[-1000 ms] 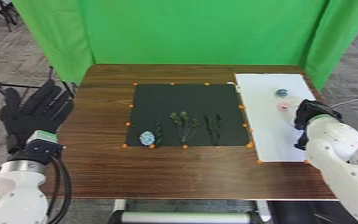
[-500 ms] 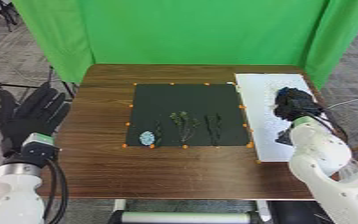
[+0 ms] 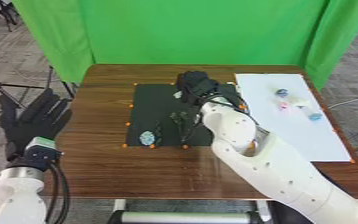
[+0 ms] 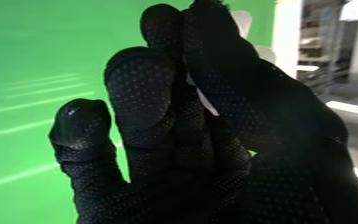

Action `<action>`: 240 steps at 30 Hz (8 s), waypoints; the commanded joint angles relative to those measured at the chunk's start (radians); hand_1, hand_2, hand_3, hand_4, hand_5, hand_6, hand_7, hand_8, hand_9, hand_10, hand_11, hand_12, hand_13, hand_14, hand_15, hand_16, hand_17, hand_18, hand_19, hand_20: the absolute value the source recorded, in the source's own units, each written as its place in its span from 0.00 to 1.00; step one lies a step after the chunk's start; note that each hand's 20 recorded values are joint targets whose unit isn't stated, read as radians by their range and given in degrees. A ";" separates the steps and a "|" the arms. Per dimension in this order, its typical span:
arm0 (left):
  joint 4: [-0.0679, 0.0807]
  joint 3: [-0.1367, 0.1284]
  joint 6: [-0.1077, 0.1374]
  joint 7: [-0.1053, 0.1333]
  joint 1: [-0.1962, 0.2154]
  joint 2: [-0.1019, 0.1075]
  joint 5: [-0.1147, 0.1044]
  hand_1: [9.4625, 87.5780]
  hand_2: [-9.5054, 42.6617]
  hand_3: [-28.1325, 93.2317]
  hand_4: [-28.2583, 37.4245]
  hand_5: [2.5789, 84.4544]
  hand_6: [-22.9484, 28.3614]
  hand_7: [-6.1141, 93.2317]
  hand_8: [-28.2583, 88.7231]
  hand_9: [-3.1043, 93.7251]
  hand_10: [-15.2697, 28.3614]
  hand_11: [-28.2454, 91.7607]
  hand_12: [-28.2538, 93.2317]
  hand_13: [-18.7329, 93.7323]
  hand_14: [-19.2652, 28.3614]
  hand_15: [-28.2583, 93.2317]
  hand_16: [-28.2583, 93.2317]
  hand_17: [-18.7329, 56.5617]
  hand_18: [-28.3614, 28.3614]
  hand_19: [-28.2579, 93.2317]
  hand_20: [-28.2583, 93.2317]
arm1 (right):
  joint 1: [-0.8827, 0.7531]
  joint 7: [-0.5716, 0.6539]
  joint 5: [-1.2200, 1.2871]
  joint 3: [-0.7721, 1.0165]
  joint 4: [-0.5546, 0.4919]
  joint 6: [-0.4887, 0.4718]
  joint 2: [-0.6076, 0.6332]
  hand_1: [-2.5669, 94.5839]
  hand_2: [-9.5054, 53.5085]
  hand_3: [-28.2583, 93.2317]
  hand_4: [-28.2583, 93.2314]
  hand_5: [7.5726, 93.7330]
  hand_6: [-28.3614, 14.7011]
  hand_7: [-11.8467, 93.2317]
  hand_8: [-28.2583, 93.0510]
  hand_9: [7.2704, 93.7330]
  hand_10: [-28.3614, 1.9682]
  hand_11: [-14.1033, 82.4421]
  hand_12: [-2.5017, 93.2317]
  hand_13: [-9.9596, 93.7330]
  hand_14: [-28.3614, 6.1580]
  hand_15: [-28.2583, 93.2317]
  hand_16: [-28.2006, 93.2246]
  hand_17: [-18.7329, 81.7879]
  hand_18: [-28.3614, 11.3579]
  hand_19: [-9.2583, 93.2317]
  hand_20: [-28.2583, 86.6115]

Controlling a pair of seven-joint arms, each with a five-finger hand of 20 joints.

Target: Arrange flowers

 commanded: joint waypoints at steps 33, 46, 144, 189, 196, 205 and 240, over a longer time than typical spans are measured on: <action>0.031 0.086 -0.020 -0.031 -0.118 0.022 0.021 0.18 0.49 0.79 0.00 0.45 0.60 0.23 0.16 0.36 0.66 0.44 0.33 0.35 0.68 0.56 0.18 0.17 0.74 0.52 0.35 | 0.076 0.038 -0.010 -0.090 0.279 -0.150 -0.240 0.64 0.00 0.80 0.00 0.64 0.59 0.32 0.12 0.78 0.58 0.27 0.36 0.77 0.69 0.65 0.58 0.54 0.11 0.93 0.62; 0.027 0.074 -0.019 -0.026 -0.106 0.022 0.017 0.20 0.46 0.79 0.00 0.45 0.60 0.23 0.16 0.36 0.66 0.44 0.32 0.35 0.68 0.56 0.18 0.17 0.74 0.52 0.35 | 0.066 0.043 0.011 -0.091 0.254 -0.149 -0.223 0.56 0.00 0.84 0.00 0.63 0.57 0.28 0.12 0.66 0.40 0.27 0.15 0.78 0.64 0.62 0.53 0.54 0.10 0.92 0.60; -0.008 0.018 -0.021 -0.010 -0.017 0.002 0.049 0.18 0.50 0.79 0.00 0.46 0.60 0.25 0.16 0.37 0.66 0.44 0.32 0.37 0.68 0.57 0.17 0.18 0.74 0.52 0.35 | -0.524 0.298 0.330 0.732 -0.052 -0.196 0.448 0.36 0.00 0.86 0.00 0.38 0.46 0.22 0.14 0.41 0.38 0.26 0.14 0.67 0.40 0.79 0.39 0.50 0.07 0.91 0.54; -0.010 0.009 -0.015 -0.031 -0.003 -0.011 0.035 0.19 0.49 0.79 0.00 0.46 0.60 0.25 0.16 0.38 0.67 0.45 0.33 0.37 0.68 0.58 0.17 0.17 0.74 0.52 0.35 | -0.550 0.054 0.074 0.603 -0.234 0.267 0.391 0.62 0.04 0.81 0.00 0.81 0.64 0.37 0.25 0.93 0.63 0.31 0.39 0.84 0.60 0.70 0.47 0.55 0.13 0.91 0.59; -0.008 0.003 -0.017 -0.047 0.002 -0.018 0.041 0.19 0.49 0.79 0.00 0.46 0.60 0.25 0.16 0.38 0.67 0.45 0.33 0.37 0.68 0.58 0.17 0.17 0.74 0.52 0.35 | -0.230 -0.041 0.080 0.297 -0.158 0.256 0.210 0.61 0.05 0.81 0.00 0.81 0.64 0.37 0.25 0.93 0.64 0.31 0.40 0.84 0.61 0.71 0.47 0.55 0.13 0.91 0.60; 0.004 0.026 -0.027 -0.070 -0.039 -0.013 0.039 0.19 0.49 0.79 0.00 0.46 0.60 0.25 0.16 0.38 0.67 0.45 0.33 0.37 0.68 0.57 0.17 0.17 0.74 0.52 0.35 | -0.040 -0.064 0.193 0.139 -0.042 0.201 0.049 0.61 0.05 0.81 0.00 0.81 0.64 0.37 0.25 0.93 0.64 0.31 0.40 0.84 0.61 0.71 0.48 0.55 0.14 0.91 0.60; 0.021 0.052 -0.035 -0.067 -0.094 -0.006 -0.006 0.19 0.49 0.79 0.00 0.46 0.60 0.25 0.16 0.36 0.67 0.44 0.33 0.35 0.68 0.57 0.17 0.17 0.74 0.52 0.35 | 0.050 -0.133 -0.018 -0.090 0.206 0.060 -0.064 0.60 0.06 0.81 0.00 0.74 0.66 0.39 0.21 0.86 0.66 0.24 0.38 0.79 0.64 0.65 0.52 0.52 0.16 0.86 0.59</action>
